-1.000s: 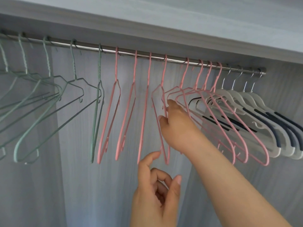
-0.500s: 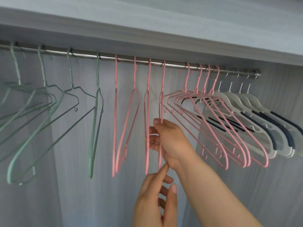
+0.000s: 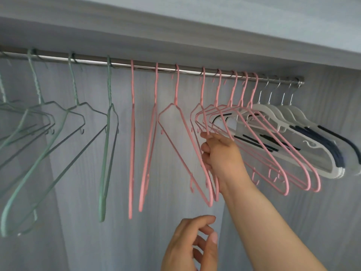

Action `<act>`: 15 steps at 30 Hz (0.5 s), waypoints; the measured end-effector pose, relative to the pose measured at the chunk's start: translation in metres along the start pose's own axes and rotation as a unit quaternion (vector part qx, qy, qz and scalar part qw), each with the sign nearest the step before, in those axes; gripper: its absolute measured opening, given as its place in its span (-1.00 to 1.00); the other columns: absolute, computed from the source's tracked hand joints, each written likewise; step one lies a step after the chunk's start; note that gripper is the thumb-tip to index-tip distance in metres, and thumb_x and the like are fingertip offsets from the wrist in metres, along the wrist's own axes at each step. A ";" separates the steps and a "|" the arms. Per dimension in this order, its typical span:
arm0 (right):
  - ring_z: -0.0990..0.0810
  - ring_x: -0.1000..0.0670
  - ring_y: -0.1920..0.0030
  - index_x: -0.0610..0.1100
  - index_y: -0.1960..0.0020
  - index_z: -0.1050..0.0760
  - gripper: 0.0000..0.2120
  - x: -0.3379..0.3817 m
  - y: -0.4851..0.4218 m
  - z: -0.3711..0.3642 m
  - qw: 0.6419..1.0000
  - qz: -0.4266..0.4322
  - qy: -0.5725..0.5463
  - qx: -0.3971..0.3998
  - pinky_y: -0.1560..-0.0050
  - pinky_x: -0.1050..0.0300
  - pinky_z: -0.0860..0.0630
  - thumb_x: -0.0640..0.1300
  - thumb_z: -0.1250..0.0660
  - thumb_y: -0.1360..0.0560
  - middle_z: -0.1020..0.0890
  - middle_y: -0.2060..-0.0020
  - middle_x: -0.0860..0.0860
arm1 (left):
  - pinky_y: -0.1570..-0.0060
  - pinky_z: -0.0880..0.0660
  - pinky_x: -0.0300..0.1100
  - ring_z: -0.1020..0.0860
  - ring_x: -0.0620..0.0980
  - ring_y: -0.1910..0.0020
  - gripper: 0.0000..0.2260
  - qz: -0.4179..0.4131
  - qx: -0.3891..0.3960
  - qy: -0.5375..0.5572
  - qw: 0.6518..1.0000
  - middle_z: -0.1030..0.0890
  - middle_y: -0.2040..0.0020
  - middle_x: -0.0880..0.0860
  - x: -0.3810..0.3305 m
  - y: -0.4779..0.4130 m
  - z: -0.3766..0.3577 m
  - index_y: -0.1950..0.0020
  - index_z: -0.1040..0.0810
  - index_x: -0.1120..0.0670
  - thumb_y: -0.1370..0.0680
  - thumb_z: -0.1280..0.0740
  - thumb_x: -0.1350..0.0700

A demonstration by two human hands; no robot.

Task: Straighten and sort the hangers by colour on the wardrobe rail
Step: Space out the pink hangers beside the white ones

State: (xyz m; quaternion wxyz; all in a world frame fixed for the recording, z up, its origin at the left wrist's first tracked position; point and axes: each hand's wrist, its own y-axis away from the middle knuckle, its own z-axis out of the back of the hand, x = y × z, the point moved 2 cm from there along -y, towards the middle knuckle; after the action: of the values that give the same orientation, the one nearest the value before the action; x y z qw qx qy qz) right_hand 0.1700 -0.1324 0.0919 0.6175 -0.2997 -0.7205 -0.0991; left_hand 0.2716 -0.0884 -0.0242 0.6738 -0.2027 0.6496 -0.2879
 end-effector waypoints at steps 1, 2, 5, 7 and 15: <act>-0.16 0.13 0.62 -0.21 -0.03 -0.44 -0.71 0.000 0.000 0.000 1.000 -0.002 -0.006 0.001 0.61 0.36 -0.10 -0.35 0.03 -0.53 -0.30 0.56 0.07 | 0.48 -0.34 -0.53 -0.48 -0.25 0.48 -0.76 0.003 -0.002 0.006 1.000 -0.54 0.30 -0.30 0.000 0.000 0.001 0.21 -0.53 -0.32 -0.18 -0.19 -0.17; -0.17 0.12 0.61 -0.21 -0.03 -0.44 -0.72 0.000 0.000 0.001 1.000 -0.004 -0.004 0.003 0.61 0.34 -0.12 -0.34 0.02 -0.54 -0.30 0.54 0.06 | 0.49 -0.33 -0.52 -0.45 -0.24 0.51 -0.82 0.009 -0.008 0.013 1.000 -0.53 0.38 -0.27 0.001 0.001 0.003 0.29 -0.53 -0.27 -0.18 -0.21 -0.17; -0.28 0.07 0.50 -0.21 -0.14 -0.44 -0.77 0.004 0.006 0.003 0.999 -0.005 0.045 0.028 0.46 0.26 -0.29 -0.20 -0.07 -0.58 -0.39 0.40 -0.02 | 0.55 -0.27 -0.46 -0.31 -0.20 0.61 -0.86 0.038 -0.051 0.051 0.997 -0.45 0.56 -0.07 0.002 0.001 0.007 0.40 -0.42 -0.17 -0.12 -0.29 -0.16; -0.50 0.05 0.39 -0.16 -0.29 -0.36 -0.67 0.012 0.010 0.005 0.994 0.004 0.098 0.045 0.23 0.20 -0.52 -0.07 -0.14 -0.57 -0.55 0.22 -0.02 | 0.57 -0.26 -0.42 -0.27 -0.20 0.62 -0.82 0.039 -0.077 0.079 0.993 -0.45 0.56 -0.01 0.001 0.000 0.009 0.39 -0.36 -0.20 -0.10 -0.33 -0.13; -0.22 -0.04 -0.42 -0.12 -0.44 -0.15 -0.53 0.050 0.047 -0.011 0.801 0.300 0.518 0.020 -0.25 0.34 -0.11 -0.18 -0.14 -0.55 -0.22 -0.43 -0.05 | 0.55 -0.24 -0.57 -0.26 -0.34 0.62 -0.79 -0.057 -0.074 0.031 0.995 -0.36 0.59 -0.25 -0.004 0.002 0.011 0.25 -0.40 -0.32 -0.19 -0.34 -0.08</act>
State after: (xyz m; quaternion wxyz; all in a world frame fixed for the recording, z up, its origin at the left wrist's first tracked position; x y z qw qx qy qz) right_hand 0.2023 -0.0855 0.1310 0.9033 -0.3925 -0.1695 -0.0344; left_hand 0.2832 -0.0858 -0.0214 0.6190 -0.2798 0.6768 -0.2836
